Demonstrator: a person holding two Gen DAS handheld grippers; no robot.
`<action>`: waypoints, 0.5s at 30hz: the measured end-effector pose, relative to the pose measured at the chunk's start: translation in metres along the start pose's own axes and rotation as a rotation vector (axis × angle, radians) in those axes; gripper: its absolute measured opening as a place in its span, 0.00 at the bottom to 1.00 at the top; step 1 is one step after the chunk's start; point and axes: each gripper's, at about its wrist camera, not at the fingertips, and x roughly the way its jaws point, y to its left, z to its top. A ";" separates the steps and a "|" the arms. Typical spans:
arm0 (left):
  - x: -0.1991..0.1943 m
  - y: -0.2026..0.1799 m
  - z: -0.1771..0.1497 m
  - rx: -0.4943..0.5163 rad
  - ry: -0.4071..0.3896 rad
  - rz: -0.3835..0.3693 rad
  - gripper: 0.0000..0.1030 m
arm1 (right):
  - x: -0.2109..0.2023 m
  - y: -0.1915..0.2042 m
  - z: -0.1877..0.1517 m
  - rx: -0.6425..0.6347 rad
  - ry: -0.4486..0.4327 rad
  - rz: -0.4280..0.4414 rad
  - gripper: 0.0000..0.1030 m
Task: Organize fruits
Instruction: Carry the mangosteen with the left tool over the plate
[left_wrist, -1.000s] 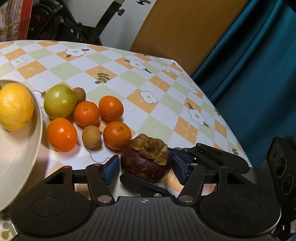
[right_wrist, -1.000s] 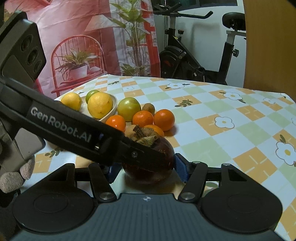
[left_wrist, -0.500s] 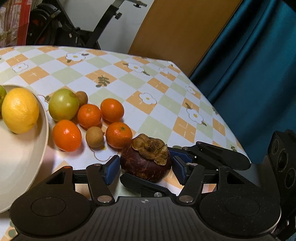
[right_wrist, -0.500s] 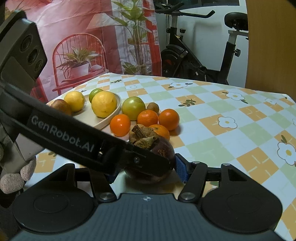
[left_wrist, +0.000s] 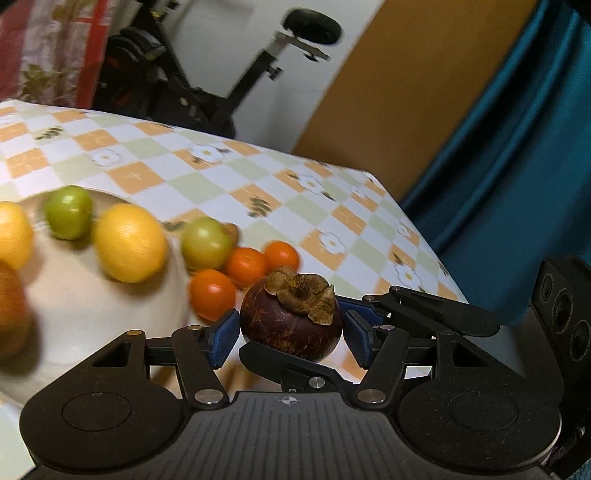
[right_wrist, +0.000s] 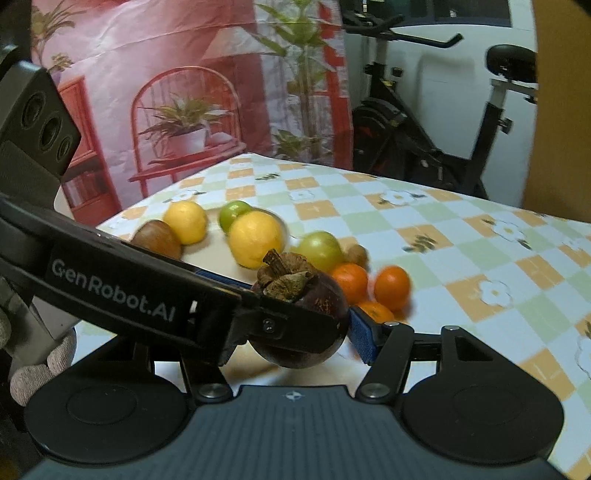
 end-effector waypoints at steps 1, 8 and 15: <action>-0.003 0.004 0.001 -0.012 -0.008 0.010 0.62 | 0.004 0.002 0.004 -0.004 0.000 0.012 0.61; -0.026 0.042 0.019 -0.062 -0.057 0.114 0.62 | 0.042 0.032 0.028 -0.077 0.003 0.101 0.61; -0.038 0.076 0.045 -0.098 -0.101 0.199 0.63 | 0.084 0.052 0.059 -0.121 -0.018 0.169 0.61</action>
